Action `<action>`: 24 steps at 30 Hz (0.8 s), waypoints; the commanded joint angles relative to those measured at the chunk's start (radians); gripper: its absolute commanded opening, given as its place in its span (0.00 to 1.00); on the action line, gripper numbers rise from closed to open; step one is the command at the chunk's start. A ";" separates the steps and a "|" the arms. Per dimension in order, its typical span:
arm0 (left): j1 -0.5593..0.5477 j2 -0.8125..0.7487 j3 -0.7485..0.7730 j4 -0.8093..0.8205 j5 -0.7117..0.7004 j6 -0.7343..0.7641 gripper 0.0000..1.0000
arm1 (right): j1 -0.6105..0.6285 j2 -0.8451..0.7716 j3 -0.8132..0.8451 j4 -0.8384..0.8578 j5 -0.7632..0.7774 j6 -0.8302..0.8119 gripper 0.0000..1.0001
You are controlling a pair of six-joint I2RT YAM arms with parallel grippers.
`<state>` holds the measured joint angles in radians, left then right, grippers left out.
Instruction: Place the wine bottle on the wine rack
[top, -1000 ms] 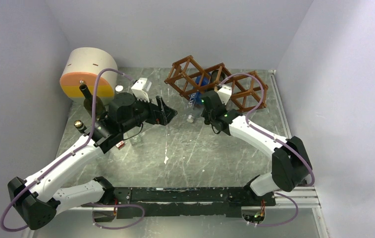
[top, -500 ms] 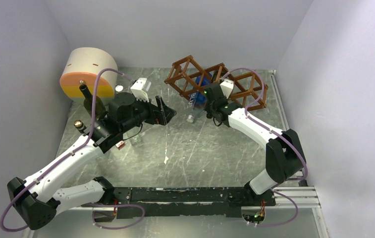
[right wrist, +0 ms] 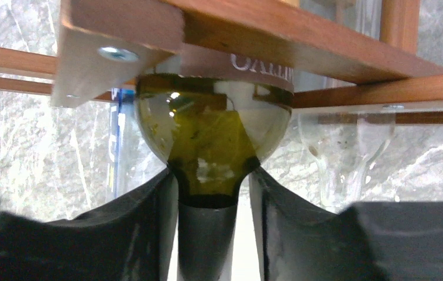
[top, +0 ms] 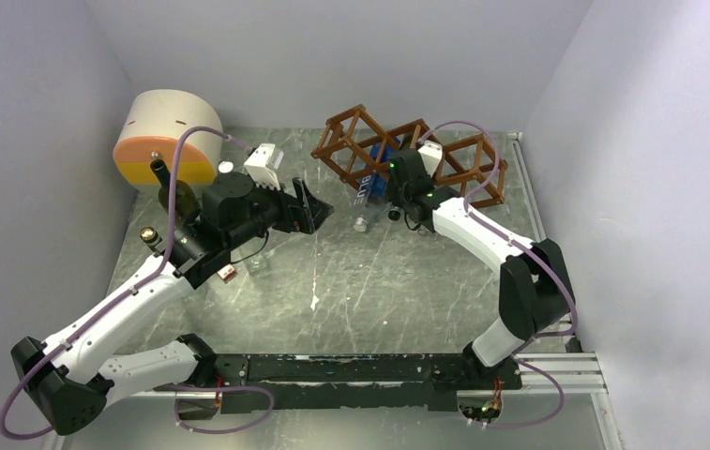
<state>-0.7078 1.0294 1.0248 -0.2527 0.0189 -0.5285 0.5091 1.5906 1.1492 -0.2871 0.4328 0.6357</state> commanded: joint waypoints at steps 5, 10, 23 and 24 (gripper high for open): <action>0.005 -0.007 0.027 0.004 -0.013 -0.001 0.96 | -0.041 0.010 0.039 0.010 0.021 -0.014 0.58; 0.004 -0.006 0.031 -0.004 -0.016 0.003 0.96 | -0.041 -0.011 0.056 -0.010 0.019 -0.015 0.58; 0.005 -0.107 -0.023 0.117 -0.008 0.171 0.96 | -0.042 -0.251 0.045 -0.033 -0.136 -0.110 0.66; 0.004 -0.133 -0.048 0.164 0.015 0.217 0.96 | -0.043 -0.276 0.037 -0.027 -0.160 -0.121 0.66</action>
<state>-0.7074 0.9897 1.0183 -0.2367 -0.0124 -0.4683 0.4732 1.4036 1.1774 -0.3233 0.3473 0.5728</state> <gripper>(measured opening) 0.962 0.660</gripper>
